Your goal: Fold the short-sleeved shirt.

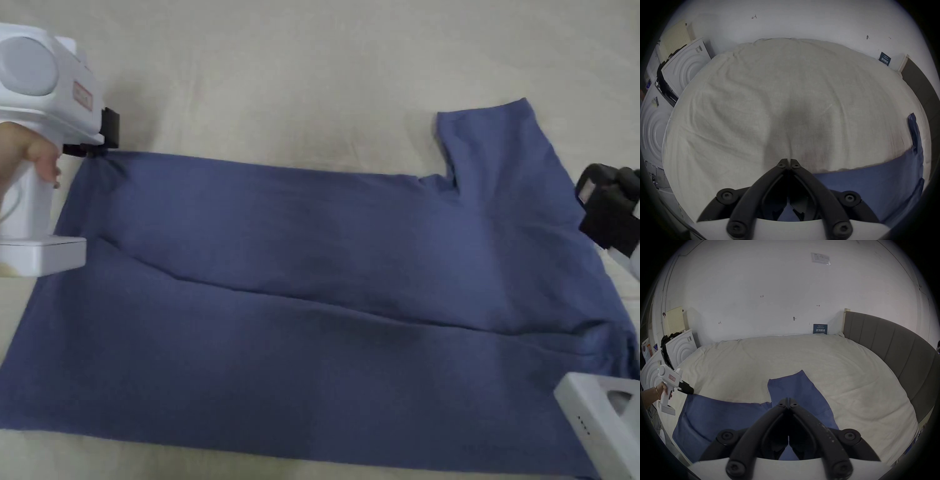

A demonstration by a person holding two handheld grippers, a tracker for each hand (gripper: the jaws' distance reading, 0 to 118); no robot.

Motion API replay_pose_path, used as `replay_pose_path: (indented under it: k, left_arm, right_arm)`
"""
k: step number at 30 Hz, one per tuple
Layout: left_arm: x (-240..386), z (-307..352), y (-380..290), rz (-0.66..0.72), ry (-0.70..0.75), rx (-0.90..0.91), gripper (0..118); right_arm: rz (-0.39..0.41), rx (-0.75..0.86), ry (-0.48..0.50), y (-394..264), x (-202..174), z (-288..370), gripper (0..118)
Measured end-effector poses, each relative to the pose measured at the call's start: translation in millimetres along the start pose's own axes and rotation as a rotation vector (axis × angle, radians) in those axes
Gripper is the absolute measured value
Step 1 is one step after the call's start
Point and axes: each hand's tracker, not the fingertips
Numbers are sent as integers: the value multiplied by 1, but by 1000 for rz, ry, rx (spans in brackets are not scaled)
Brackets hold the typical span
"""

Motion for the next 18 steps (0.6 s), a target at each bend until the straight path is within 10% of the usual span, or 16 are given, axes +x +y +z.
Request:
replay_pose_path:
  k: [7,8,12,18]
  left_arm:
    - [-30,30,4,47,-112,162,1]
    - [-32,35,4,35,-114,170,1]
    - [-12,74,-7,14,-108,215,1]
    - [-12,90,-8,50,-139,179,1]
  right_arm:
    - [17,-81,-26,61,21,-36,3]
    - [35,-140,-29,68,25,-48,12]
    - [23,-361,28,77,39,-103,112]
    - [-16,-505,-169,43,67,-163,118]
